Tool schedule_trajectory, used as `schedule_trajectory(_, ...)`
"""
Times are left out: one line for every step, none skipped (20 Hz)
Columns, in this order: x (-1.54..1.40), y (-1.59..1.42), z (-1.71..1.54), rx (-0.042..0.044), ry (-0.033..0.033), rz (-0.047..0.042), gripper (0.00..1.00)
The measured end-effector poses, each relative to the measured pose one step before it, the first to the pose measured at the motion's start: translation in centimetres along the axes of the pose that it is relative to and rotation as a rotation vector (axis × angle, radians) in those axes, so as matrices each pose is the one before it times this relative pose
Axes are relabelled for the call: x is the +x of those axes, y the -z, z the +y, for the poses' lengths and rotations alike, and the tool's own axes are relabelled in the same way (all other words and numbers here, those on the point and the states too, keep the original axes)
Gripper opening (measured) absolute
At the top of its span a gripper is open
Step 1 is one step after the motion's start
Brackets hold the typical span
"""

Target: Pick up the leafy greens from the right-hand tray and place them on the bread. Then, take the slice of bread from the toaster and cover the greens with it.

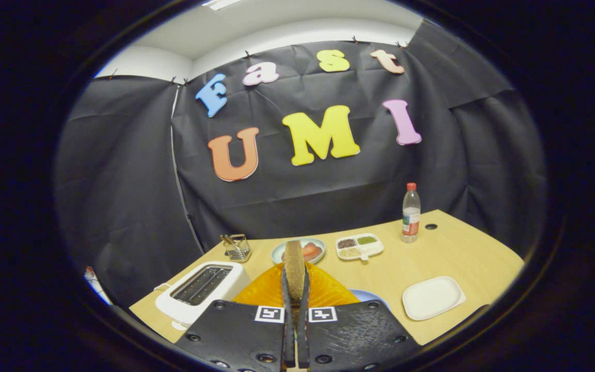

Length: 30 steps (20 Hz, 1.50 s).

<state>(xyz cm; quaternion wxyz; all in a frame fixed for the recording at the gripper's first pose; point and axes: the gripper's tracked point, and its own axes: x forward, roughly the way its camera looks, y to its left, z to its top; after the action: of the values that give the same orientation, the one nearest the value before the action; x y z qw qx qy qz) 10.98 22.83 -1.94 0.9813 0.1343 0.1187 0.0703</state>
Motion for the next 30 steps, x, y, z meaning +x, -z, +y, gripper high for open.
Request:
schedule_trajectory(0.354,0.616,-0.771,0.01854,-0.00047,0.0093,0.02)
schedule_trajectory(0.506,0.471,-0.741,0.01573,0.00403,0.0053,0.02)
schedule_trajectory(0.402,0.46,-0.429,0.01503,-0.00078,0.00293,0.02)
schedule_trajectory(0.49,0.685,-0.128,0.02324,-0.00593,0.00468,0.03)
schedule_trajectory(0.383,0.628,-0.043,0.02654,-0.01308,0.00644,0.03)
schedule_trajectory(0.453,0.661,0.0,0.02823,-0.00896,0.00683,0.03)
schedule_trajectory(0.342,0.703,-0.011,0.02673,-0.00784,0.0072,0.03)
schedule_trajectory(0.424,0.559,-0.272,0.01862,-0.00023,0.00644,0.03)
schedule_trajectory(0.358,0.587,-0.256,0.01828,0.00142,0.00515,0.02)
schedule_trajectory(0.347,0.48,-0.337,0.02265,0.00211,0.00552,0.02)
schedule_trajectory(0.213,0.325,-0.262,0.01948,0.00094,0.00471,0.02)
schedule_trajectory(0.222,0.229,-0.371,0.02111,0.0023,0.00321,0.02)
schedule_trajectory(0.148,0.141,-0.328,0.02254,-0.00114,0.00376,0.02)
schedule_trajectory(0.164,0.144,-0.329,0.02291,0.00034,0.0043,0.02)
schedule_trajectory(0.135,0.055,-0.407,0.01054,0.00451,0.00324,0.02)
schedule_trajectory(0.111,0.088,-0.594,0.0037,0.00824,0.00422,0.02)
schedule_trajectory(0.001,0.045,-0.55,0.00125,0.00687,0.00027,0.03)
schedule_trajectory(0.014,-0.019,-0.574,-0.00647,0.01161,0.0018,0.04)
schedule_trajectory(0.137,0.164,-0.746,-0.01327,0.01423,0.00485,0.05)
schedule_trajectory(0.156,0.104,-0.531,-0.0118,0.01354,0.00713,0.1)
schedule_trajectory(0.113,0.167,-0.915,-0.021,0.01972,0.01026,0.14)
schedule_trajectory(0.003,0.103,-0.701,-0.02521,0.01739,0.00814,0.15)
schedule_trajectory(-0.038,-0.018,-0.635,-0.02814,0.01664,0.00541,0.23)
schedule_trajectory(0.177,-0.095,-0.448,-0.02376,0.01002,0.00332,0.23)
schedule_trajectory(0.165,-0.019,-0.31,-0.01592,0.00559,0.00341,0.31)
schedule_trajectory(0.038,0.077,-0.349,-0.01234,0.01019,0.00474,0.32)
schedule_trajectory(0.052,0.255,-0.421,-0.01963,0.0147,0.01441,0.39)
schedule_trajectory(0.236,0.567,-0.2,-0.02031,0.00956,0.02477,0.45)
schedule_trajectory(0.041,0.733,-0.209,-0.02239,0.00877,0.03207,0.52)
schedule_trajectory(0.057,0.307,-0.078,-0.01837,-0.00074,0.02043,0.59)
